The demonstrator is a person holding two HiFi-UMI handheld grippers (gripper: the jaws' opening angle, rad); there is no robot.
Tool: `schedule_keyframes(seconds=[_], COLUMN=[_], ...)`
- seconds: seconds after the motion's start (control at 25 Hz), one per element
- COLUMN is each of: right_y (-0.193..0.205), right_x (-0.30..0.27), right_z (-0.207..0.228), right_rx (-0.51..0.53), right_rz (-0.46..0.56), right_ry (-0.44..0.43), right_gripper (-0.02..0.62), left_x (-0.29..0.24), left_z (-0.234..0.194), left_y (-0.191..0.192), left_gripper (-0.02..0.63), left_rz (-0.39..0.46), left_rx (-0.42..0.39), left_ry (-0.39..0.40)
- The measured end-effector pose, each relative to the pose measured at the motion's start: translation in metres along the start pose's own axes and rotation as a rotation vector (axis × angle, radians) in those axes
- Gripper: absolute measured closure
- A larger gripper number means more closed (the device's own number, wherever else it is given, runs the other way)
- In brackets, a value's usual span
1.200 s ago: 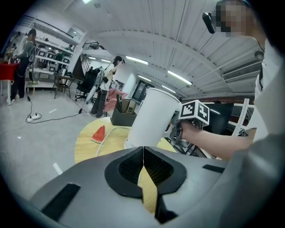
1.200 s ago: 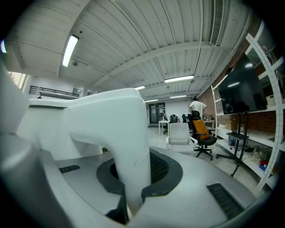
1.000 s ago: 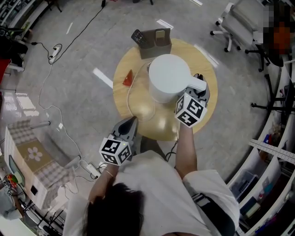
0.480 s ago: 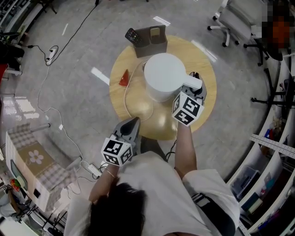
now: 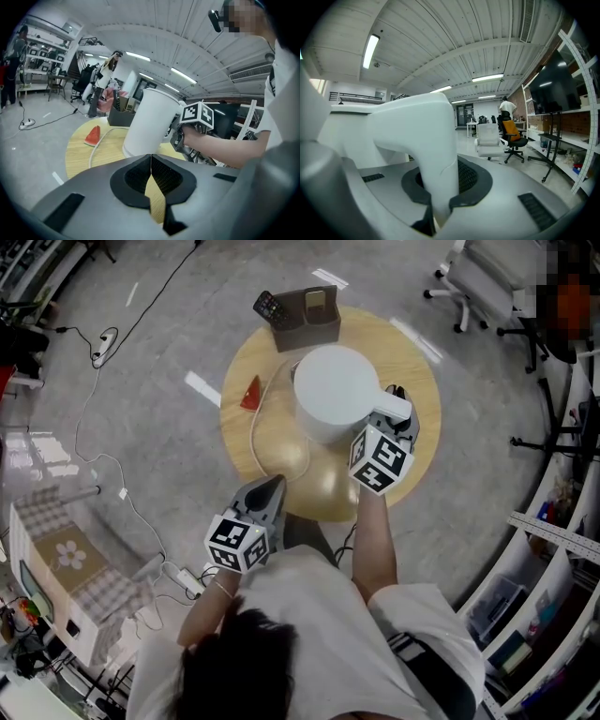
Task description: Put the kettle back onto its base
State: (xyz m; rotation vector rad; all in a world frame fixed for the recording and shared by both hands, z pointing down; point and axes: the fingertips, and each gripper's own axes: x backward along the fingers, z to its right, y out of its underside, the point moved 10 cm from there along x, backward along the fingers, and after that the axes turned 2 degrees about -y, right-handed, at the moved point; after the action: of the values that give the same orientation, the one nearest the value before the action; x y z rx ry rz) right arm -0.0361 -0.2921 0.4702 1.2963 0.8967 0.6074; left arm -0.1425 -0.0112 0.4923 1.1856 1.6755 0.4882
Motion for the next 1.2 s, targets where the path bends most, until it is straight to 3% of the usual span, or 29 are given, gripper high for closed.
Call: schedule_keyframes(seconds=[0.16, 0.52, 1.2], right_y=[0.001, 0.008, 0.015], right_x=[0.000, 0.007, 0.017], right_z=[0.003, -0.001, 0.005], right_rx=[-0.007, 0.034, 0.013], right_rz=[0.002, 0.003, 0.001], right_ry=[0.003, -0.027, -0.038], right_gripper=[0.551, 0.551, 0.551], left_x=[-0.004, -0.005, 0.004], left_z=[0.002, 0.005, 0.010], left_y=[0.002, 0.005, 0.012], left_gripper=[0.580, 0.580, 0.580], left_rz=[-0.031, -0.021, -0.004], left_rx=[-0.032, -0.015, 0.003], left_ry=[0.010, 0.009, -0.016])
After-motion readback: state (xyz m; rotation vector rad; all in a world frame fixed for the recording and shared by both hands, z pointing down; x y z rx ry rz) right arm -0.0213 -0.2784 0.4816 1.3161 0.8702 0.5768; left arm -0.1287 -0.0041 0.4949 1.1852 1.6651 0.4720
